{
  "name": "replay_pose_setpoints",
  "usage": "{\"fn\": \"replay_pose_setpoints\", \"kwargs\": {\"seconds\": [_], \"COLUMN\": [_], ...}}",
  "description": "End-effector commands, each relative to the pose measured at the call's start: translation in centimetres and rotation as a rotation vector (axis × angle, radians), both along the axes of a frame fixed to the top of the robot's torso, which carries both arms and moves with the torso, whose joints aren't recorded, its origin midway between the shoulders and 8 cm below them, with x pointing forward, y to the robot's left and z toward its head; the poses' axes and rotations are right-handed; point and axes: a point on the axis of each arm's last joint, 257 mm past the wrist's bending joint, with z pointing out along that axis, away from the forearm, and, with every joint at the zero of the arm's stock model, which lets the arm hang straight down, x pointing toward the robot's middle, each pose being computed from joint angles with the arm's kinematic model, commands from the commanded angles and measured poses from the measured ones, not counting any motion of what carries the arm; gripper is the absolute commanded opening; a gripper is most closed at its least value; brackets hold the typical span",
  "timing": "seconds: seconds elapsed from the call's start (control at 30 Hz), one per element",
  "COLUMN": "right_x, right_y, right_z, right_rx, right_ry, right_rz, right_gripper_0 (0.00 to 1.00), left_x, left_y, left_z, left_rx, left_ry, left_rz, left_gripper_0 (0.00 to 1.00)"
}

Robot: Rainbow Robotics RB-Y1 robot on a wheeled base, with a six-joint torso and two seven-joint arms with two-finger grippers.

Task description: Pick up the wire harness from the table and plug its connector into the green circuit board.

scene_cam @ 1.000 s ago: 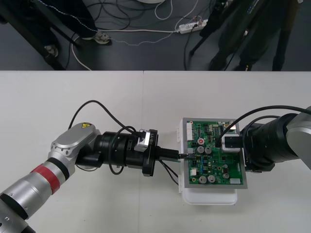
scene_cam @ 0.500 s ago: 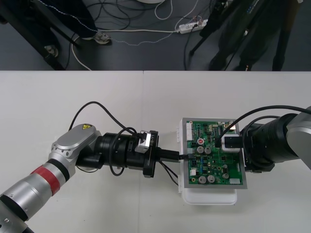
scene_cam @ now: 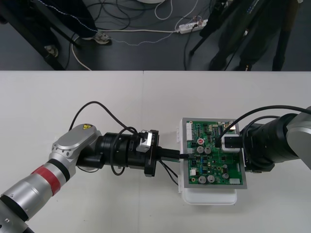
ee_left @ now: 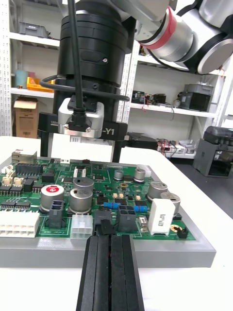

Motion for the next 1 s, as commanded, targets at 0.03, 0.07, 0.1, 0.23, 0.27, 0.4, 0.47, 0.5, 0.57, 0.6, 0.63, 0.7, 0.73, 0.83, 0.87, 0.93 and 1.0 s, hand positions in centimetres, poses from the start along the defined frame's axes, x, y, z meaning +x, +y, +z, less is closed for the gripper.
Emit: {"fn": "replay_pose_setpoints", "kwargs": {"seconds": [0.03, 0.07, 0.1, 0.23, 0.27, 0.4, 0.47, 0.5, 0.57, 0.6, 0.63, 0.7, 0.73, 0.83, 0.87, 0.93, 1.0], "right_x": [-0.30, -0.30, -0.33, -0.40, -0.40, -0.40, -0.45, -0.45, -0.47, -0.47, -0.47, -0.47, -0.42, -0.45, -0.40, -0.40, -0.45], "right_y": [1.77, 1.77, 1.80, 1.81, 1.81, 1.89, 1.87, 1.87, 1.90, 1.90, 1.90, 1.90, 1.92, 1.87, 1.89, 1.83, 1.87], "right_z": [1.01, 1.01, 1.00, 0.94, 0.94, 0.99, 0.94, 0.94, 0.93, 0.93, 0.93, 0.93, 0.99, 0.94, 0.99, 1.00, 0.94], "right_rx": [0.051, 0.051, 0.052, 0.054, 0.054, 0.056, 0.056, 0.056, 0.057, 0.057, 0.057, 0.056, 0.056, 0.055, 0.055, 0.054, 0.055], "right_ry": [-0.015, -0.015, -0.015, -0.012, -0.012, -0.012, -0.010, -0.010, -0.009, -0.009, -0.009, -0.010, -0.011, -0.011, -0.012, -0.012, -0.011], "right_rz": [0.015, 0.015, 0.016, 0.016, 0.016, 0.018, 0.017, 0.017, 0.018, 0.018, 0.018, 0.019, 0.020, 0.018, 0.019, 0.019, 0.018], "right_gripper_0": [1.00, 1.00, 1.00, 1.00, 1.00, 1.00, 1.00, 1.00, 1.00, 1.00, 1.00, 1.00, 1.00, 1.00, 1.00, 1.00, 1.00], "left_x": [-0.75, -0.74, -0.80, -0.91, -0.94, -0.74, -0.71, -0.71, -0.70, -0.68, -0.66, -0.70, -0.71, -0.64, -0.59, -0.46, -0.37], "left_y": [-3.04, -3.11, -3.24, -3.56, -3.63, -3.72, -3.73, -3.73, -3.73, -3.79, -3.71, -3.73, -3.73, -3.60, -3.58, -3.38, -3.25], "left_z": [1.00, 1.02, 1.09, 1.24, 1.27, 1.24, 1.19, 1.19, 1.22, 1.26, 1.22, 1.22, 1.19, 1.16, 1.19, 1.24, 1.28], "left_rx": [-0.034, -0.035, -0.038, -0.044, -0.046, -0.044, -0.042, -0.042, -0.044, -0.044, -0.043, -0.044, -0.042, -0.041, -0.041, -0.042, -0.043], "left_ry": [-0.077, -0.078, -0.078, -0.076, -0.075, -0.076, -0.077, -0.077, -0.076, -0.076, -0.077, -0.076, -0.077, -0.076, -0.077, -0.075, -0.072], "left_rz": [-0.003, -0.003, -0.004, -0.006, -0.006, 0.002, 0.003, 0.003, 0.003, 0.003, 0.004, 0.003, 0.003, 0.005, 0.006, 0.010, 0.012], "left_gripper_0": [0.00, 0.00, 0.00, 0.00, 0.00, 0.00, 0.00, 0.00, 0.00, 0.00, 0.00, 0.00, 0.00, 0.00, 0.00, 0.00, 0.17]}}
